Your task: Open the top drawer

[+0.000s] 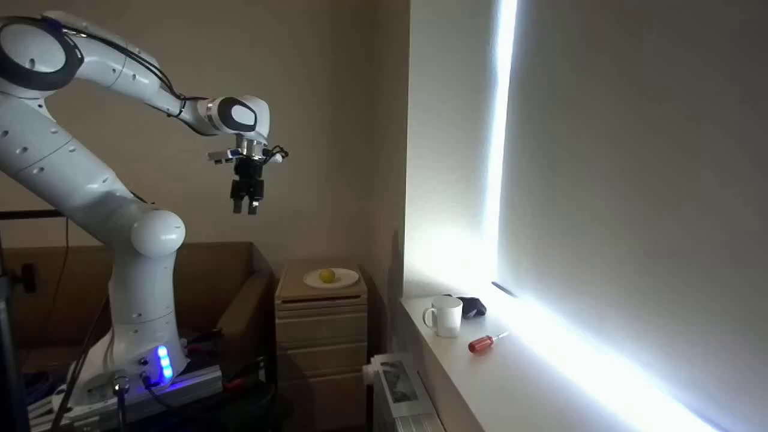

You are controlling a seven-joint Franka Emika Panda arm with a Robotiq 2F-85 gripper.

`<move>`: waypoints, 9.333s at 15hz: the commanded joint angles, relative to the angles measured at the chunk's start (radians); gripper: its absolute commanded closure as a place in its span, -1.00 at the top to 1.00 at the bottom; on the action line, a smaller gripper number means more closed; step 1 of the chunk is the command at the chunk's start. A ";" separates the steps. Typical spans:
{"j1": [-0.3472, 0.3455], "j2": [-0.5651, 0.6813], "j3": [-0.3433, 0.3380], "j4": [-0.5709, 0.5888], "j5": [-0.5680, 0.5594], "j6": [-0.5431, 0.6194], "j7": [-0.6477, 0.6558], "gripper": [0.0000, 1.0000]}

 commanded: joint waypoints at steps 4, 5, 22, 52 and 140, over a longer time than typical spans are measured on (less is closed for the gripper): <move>-0.041 0.105 0.010 -0.011 0.011 0.086 0.079 1.00; -0.054 0.166 0.006 -0.031 0.038 0.156 0.123 1.00; 0.018 0.653 -0.027 0.006 0.490 0.651 0.300 1.00; 0.180 1.418 -0.024 0.333 0.345 1.540 0.461 1.00; 0.021 1.376 0.156 0.169 0.361 1.740 0.290 1.00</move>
